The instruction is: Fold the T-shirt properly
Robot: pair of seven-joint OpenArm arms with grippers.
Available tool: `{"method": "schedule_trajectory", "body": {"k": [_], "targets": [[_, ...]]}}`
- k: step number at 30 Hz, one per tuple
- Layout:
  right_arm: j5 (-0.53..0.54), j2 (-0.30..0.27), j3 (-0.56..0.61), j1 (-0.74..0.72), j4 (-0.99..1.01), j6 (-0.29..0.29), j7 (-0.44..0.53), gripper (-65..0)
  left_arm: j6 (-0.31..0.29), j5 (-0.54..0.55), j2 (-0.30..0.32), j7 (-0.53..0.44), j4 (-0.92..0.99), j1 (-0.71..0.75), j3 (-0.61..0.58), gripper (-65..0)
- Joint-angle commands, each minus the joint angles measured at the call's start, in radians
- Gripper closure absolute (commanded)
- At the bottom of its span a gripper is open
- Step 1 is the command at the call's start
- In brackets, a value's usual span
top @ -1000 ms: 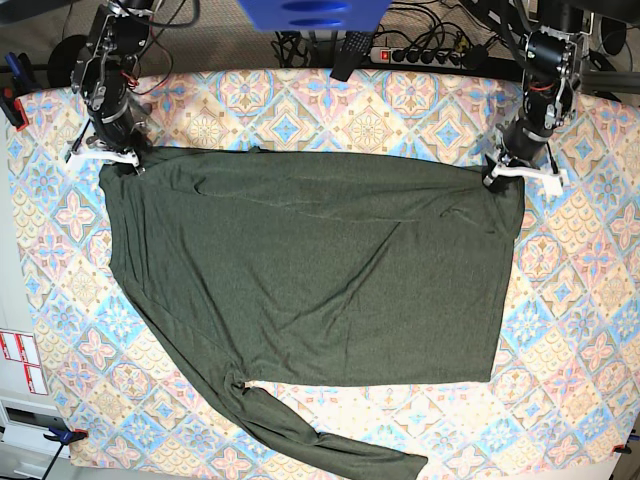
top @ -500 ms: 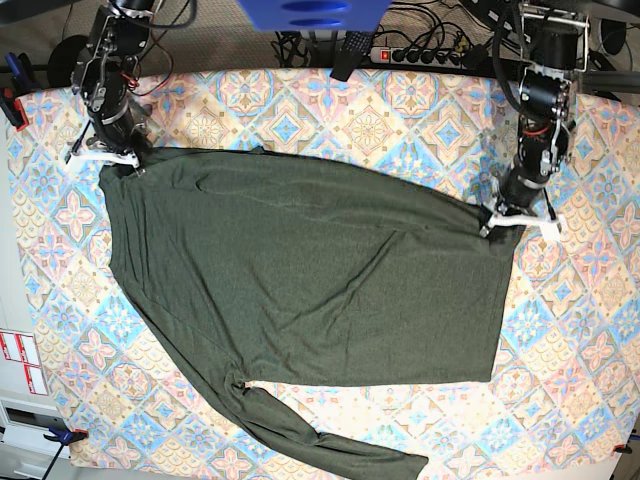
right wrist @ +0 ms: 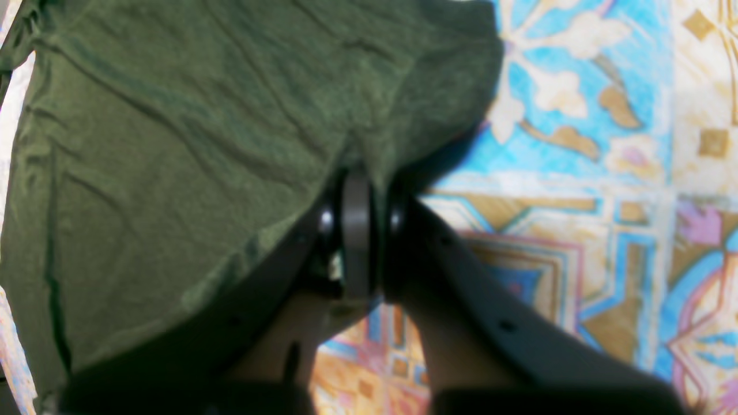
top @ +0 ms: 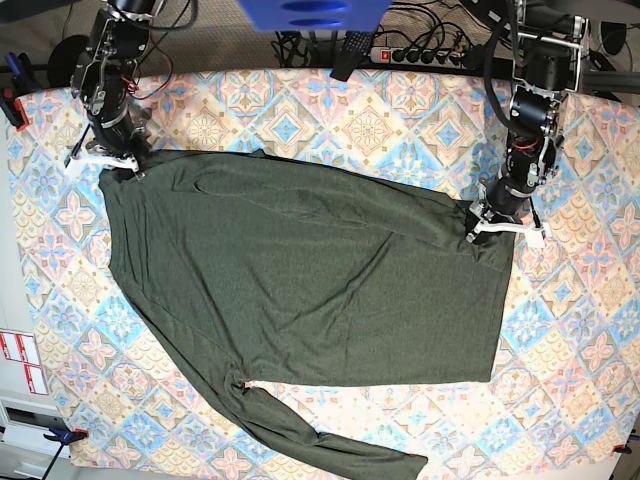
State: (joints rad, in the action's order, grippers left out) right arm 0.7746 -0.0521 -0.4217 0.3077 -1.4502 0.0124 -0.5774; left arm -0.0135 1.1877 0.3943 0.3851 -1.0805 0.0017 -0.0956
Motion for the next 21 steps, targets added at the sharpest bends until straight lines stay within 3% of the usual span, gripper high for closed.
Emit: {"method": "schedule_trajectory", "body": {"k": [1, 4, 6, 10, 15, 18, 21], "targets": [[0.006, -0.012, -0.003, -0.005, -0.014, -0.01, 0.02, -1.9, 0.016, -0.007, 0.012, 0.005, -0.005, -0.009, -0.002, 0.0], [0.006, -0.012, -0.003, -0.003, -0.014, -0.01, 0.02, -1.9, 0.016, -0.007, 0.016, 0.005, -0.008, -0.002, -0.002, 0.0], [0.006, -0.01, -0.003, -0.003, -0.014, -0.01, 0.02, -1.9, 0.017, -0.001, 0.033, 0.028, -0.01, 0.001, 0.0, -4.0], [0.006, -0.01, -0.003, -0.003, -0.014, -0.01, 0.02, -1.9, 0.017, 0.004, 0.047, 0.14, -0.027, -0.006, 0.01, -19.2], [0.006, 0.011, -0.003, -0.006, -0.014, -0.01, 0.02, -1.9, 0.017, 0.004, 0.053, 0.147, -0.151, 0.062, 0.119, -37.6], [0.006, 0.016, -0.003, -0.006, -0.014, -0.01, 0.02, -1.9, 0.017, 0.004, 0.053, 0.147, -0.214, 0.11, 0.173, -42.4], [0.006, 0.027, -0.003, -0.008, -0.014, -0.01, 0.02, -1.9, 0.019, 0.004, 0.053, 0.148, -0.244, 0.149, 0.193, -42.6]]}}
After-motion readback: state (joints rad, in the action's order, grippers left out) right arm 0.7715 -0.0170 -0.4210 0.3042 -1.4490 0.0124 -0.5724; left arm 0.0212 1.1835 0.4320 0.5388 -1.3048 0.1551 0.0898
